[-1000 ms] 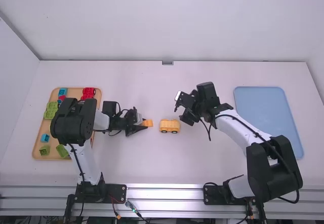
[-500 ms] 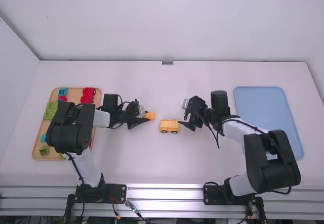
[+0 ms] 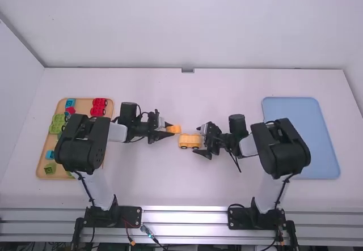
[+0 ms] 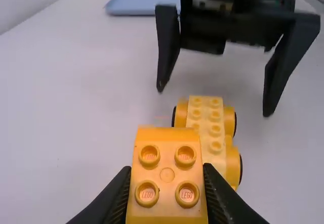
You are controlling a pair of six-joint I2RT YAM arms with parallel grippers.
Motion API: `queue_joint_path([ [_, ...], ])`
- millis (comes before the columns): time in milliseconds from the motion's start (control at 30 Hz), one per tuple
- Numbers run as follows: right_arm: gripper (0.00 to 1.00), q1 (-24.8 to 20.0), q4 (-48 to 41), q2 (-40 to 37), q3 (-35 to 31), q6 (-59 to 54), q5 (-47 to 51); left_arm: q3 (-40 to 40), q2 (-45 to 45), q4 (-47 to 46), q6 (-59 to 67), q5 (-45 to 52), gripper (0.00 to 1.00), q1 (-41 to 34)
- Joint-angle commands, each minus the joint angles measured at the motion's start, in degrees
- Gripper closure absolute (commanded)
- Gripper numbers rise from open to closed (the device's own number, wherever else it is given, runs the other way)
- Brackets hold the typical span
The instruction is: Assemble lego blocks to make yellow taxi
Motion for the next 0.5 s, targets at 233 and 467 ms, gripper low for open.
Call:
queue_joint_path([
  [233, 0.01, 2.05, 0.17, 7.34, 5.75, 0.2, 0.04, 0.66, -1.27, -0.85, -1.22, -1.03, 0.85, -4.85],
  [467, 0.09, 2.12, -0.35, 8.26, 6.1, -1.2, 0.02, 0.66, -1.27, -1.95, -1.22, -4.2, 0.85, -7.1],
])
